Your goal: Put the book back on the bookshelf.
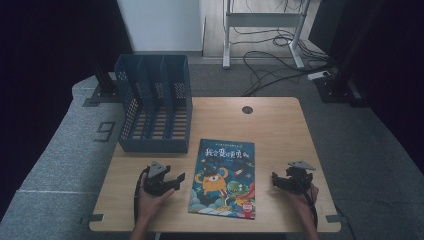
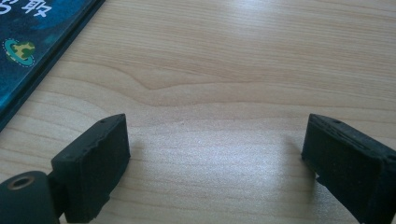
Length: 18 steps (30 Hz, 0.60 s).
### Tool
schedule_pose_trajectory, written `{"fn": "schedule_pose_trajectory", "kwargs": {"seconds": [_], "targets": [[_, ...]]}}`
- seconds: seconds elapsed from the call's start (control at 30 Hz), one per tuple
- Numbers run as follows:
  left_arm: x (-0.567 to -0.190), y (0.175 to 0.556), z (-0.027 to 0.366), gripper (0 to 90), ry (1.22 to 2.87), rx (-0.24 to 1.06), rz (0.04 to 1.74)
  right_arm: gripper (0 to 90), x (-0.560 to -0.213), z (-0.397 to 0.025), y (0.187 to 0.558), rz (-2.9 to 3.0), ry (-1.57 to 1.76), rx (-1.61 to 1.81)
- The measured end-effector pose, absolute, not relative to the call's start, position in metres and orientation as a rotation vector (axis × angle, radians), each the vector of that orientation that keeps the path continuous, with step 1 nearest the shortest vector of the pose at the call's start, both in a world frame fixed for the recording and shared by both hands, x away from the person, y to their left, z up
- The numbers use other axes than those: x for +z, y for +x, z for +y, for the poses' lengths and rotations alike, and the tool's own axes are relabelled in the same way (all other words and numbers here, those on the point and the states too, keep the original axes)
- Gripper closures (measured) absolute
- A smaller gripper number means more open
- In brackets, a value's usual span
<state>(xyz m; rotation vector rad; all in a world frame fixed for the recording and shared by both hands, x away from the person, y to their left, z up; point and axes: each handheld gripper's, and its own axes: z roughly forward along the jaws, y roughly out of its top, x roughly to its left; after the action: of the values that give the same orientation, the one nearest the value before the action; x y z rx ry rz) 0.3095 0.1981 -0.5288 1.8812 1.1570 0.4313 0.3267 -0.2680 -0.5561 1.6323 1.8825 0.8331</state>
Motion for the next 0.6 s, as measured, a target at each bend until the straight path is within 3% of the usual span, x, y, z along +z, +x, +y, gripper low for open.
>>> {"fn": "schedule_pose_trajectory", "kwargs": {"seconds": [0.6], "targets": [[-0.5275, 0.3104, 0.2050, 26.0, 1.862, 0.418, 1.197, 5.7, -0.5562, -0.2706, 0.3272, 1.866, 1.650, 0.818]]}}
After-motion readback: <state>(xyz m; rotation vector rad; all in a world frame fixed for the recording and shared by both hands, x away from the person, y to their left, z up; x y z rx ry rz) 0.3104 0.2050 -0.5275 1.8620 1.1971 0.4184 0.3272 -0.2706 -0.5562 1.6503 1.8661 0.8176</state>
